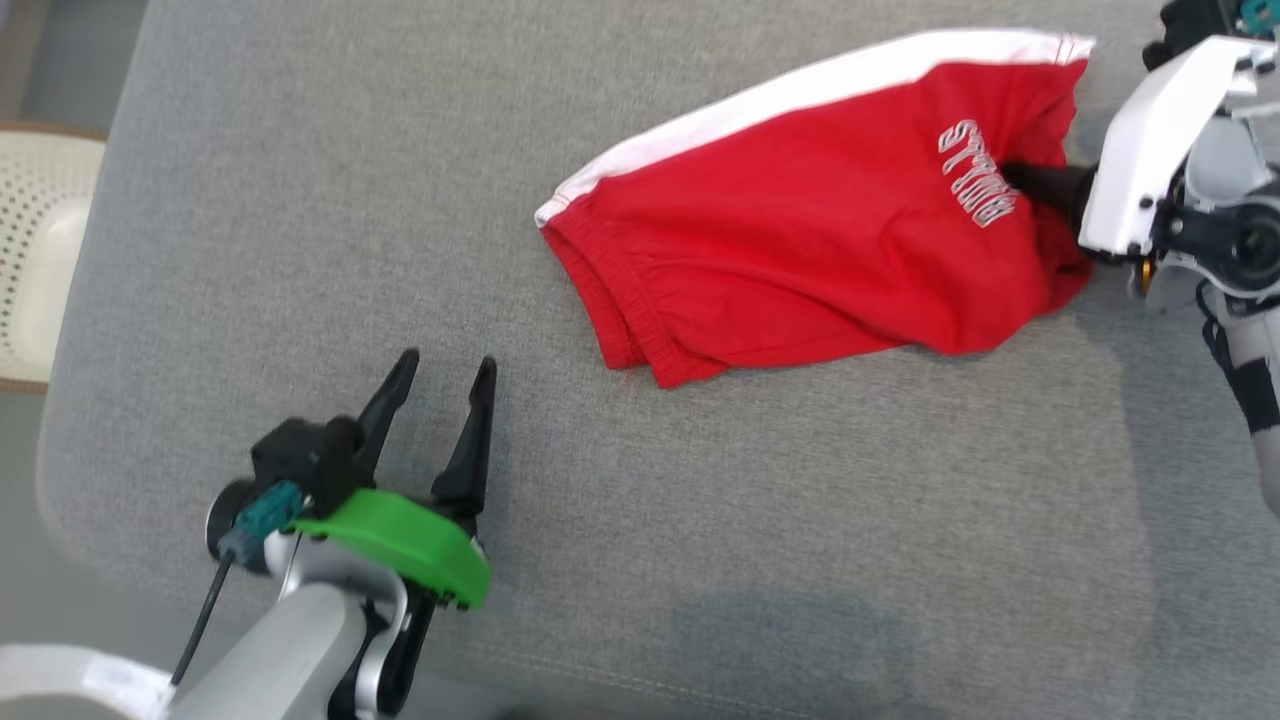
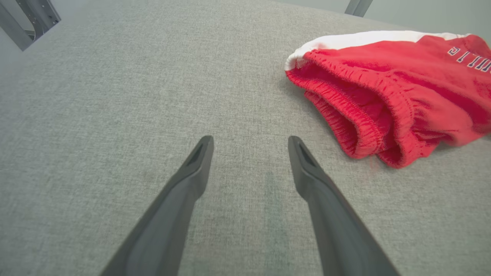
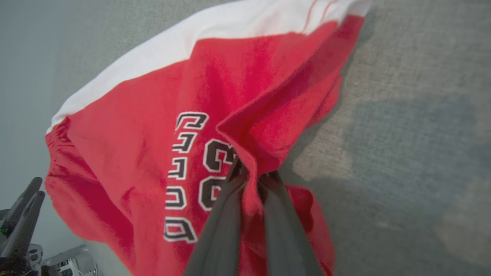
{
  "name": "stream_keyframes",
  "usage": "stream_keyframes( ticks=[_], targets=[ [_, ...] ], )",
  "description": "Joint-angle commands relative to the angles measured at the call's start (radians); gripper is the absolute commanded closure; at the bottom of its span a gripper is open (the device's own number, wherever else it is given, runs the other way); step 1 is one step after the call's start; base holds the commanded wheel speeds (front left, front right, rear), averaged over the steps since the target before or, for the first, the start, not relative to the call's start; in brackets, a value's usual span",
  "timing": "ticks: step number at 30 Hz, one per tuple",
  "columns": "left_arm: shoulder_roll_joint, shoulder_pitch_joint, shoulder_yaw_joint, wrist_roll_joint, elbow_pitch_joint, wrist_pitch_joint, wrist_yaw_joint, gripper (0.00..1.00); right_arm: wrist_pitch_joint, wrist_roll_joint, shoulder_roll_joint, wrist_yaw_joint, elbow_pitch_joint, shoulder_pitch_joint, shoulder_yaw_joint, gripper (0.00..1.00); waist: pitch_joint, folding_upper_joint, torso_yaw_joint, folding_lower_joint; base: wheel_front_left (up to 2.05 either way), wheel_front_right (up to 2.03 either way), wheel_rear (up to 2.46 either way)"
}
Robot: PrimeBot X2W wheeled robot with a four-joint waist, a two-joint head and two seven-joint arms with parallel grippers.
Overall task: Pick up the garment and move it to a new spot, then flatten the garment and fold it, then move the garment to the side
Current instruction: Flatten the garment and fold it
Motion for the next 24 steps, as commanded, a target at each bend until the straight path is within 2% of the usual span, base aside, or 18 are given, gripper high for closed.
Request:
stream_keyframes(
  ticks=[1, 5, 10, 15, 24],
  targets=[
    [0.008, 0.033, 0.004, -0.020, 0.006, -0.008, -0.008, 0.00, -0.006, 0.013, 0.005, 0.000, 0.013, 0.035, -0.013, 1.00, -0.125, -0.0001, -0.082, 0.0000, 0.00, 0.00, 0.00],
    [0.040, 0.116, 0.025, -0.035, 0.007, -0.029, -0.020, 0.00, -0.021, 0.046, 0.027, 0.000, 0.028, 0.094, -0.076, 1.00, -0.206, -0.0001, -0.142, 0.0000, 0.00, 0.00, 0.00],
    [0.073, 0.194, 0.040, 0.010, -0.022, -0.045, -0.032, 0.00, -0.042, 0.105, 0.041, 0.000, 0.016, 0.202, -0.178, 1.00, -0.263, -0.0001, -0.197, 0.0000, 0.00, 0.00, 0.00],
    [0.076, 0.260, 0.076, 0.045, -0.046, -0.052, -0.023, 0.00, -0.095, 0.140, 0.048, 0.000, -0.001, 0.342, -0.281, 1.00, -0.294, -0.0001, -0.236, 0.0000, 0.00, 0.00, 0.00],
    [0.035, 0.394, 0.189, 0.149, -0.098, -0.051, -0.069, 0.00, -0.246, 0.108, 0.027, 0.000, 0.028, 0.570, -0.492, 1.00, -0.311, -0.0001, -0.286, 0.0000, 0.00, 0.00, 0.00]
  ],
)
